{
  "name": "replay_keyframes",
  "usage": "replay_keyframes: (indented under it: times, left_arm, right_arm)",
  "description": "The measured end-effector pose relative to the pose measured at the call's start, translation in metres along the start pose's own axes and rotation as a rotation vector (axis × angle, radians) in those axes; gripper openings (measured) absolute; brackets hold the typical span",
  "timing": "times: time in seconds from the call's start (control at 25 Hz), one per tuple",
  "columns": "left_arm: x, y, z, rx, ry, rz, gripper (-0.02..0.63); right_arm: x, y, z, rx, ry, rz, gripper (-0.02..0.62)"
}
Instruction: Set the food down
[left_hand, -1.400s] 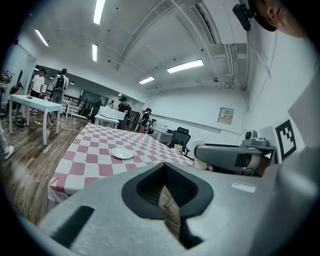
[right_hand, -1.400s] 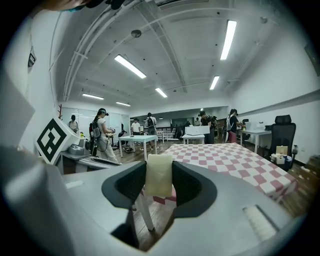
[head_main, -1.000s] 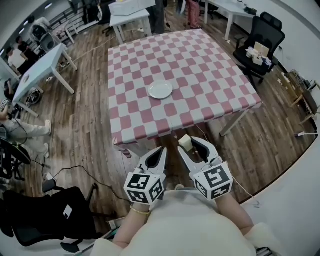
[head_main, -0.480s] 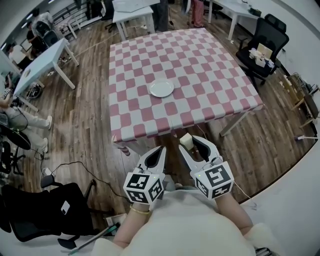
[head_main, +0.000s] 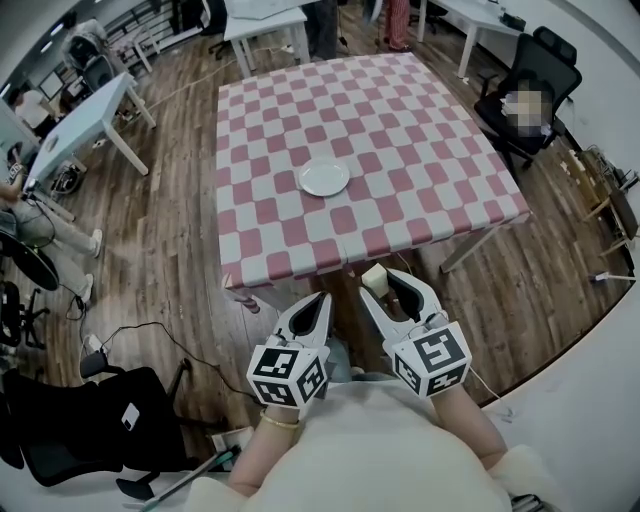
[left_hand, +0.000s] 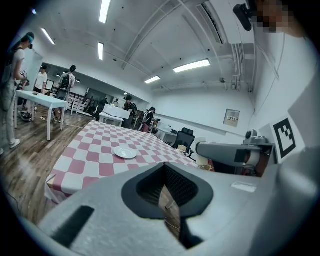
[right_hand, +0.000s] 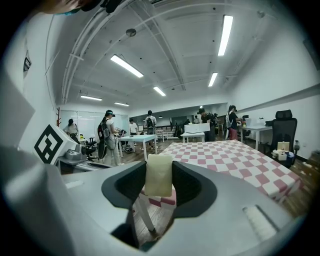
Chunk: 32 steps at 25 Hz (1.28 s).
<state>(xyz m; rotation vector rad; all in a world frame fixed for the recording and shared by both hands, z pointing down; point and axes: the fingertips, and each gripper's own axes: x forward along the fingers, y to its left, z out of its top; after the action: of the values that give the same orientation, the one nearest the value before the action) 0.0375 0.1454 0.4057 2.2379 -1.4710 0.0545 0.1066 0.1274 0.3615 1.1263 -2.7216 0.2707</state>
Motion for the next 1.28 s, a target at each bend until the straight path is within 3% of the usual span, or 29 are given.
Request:
replay_keyframes:
  times: [1.28]
  left_arm:
    - [0.102, 0.086, 0.067, -0.022, 0.008, -0.002, 0.000]
  right_arm:
    - [0.123, -0.065, 0.034, -0.028, 0.047, 0.001, 0.172]
